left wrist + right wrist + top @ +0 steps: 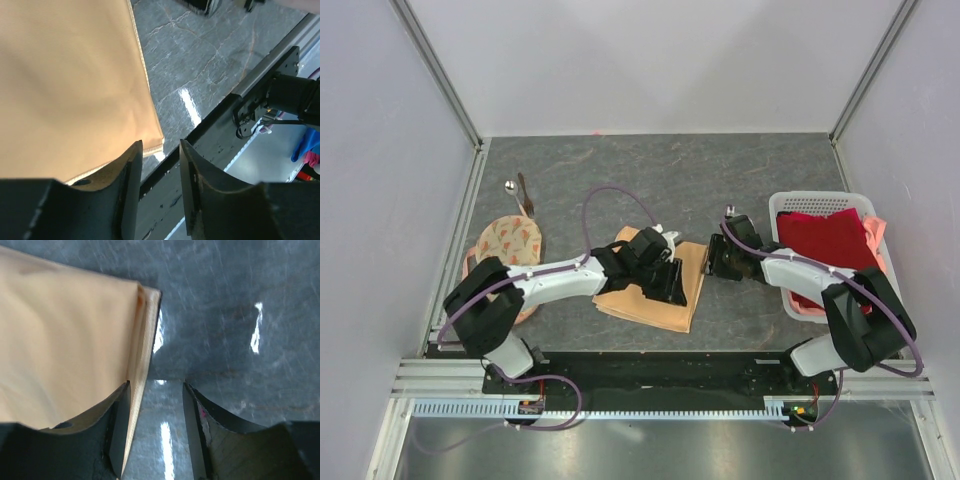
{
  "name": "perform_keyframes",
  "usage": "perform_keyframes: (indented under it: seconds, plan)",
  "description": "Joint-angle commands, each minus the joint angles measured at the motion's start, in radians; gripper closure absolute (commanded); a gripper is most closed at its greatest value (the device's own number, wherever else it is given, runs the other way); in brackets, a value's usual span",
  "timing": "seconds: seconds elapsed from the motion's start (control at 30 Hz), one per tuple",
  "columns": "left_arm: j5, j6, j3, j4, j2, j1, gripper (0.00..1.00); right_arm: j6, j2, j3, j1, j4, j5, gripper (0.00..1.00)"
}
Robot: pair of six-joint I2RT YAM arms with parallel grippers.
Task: Fold the napkin into a case and place the utensils inside
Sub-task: Smooth out the lower triangle-folded napkin at the center of the board.
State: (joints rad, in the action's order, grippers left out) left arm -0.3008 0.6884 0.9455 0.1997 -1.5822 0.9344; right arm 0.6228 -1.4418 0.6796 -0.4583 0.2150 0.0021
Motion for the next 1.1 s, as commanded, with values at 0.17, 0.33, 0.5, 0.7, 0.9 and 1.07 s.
perform_keyframes:
  seconds: [0.17, 0.33, 0.5, 0.7, 0.9, 1.07]
  plan:
    - [-0.034, 0.051, 0.021, -0.126, -0.125, 0.03, 0.66, -0.052, -0.1, 0.061, 0.032, -0.134, -0.085, 0.52]
    - [-0.083, 0.086, 0.019, -0.187, -0.203, 0.046, 0.72, -0.06, -0.169, 0.1, 0.046, -0.183, -0.123, 0.57]
    - [-0.106, 0.126, 0.022, -0.241, -0.254, 0.064, 0.75, -0.081, -0.247, 0.178, 0.063, -0.2, -0.162, 0.6]
    - [-0.093, 0.14, 0.027, -0.243, -0.228, 0.064, 0.76, -0.124, -0.224, 0.218, 0.089, -0.131, -0.172, 0.53]
    - [-0.09, 0.157, 0.026, -0.214, -0.161, 0.063, 0.76, -0.132, -0.17, 0.216, 0.087, -0.108, -0.214, 0.46]
    - [-0.072, 0.169, 0.022, -0.182, -0.119, 0.063, 0.76, -0.138, -0.146, 0.23, 0.087, -0.104, -0.205, 0.46]
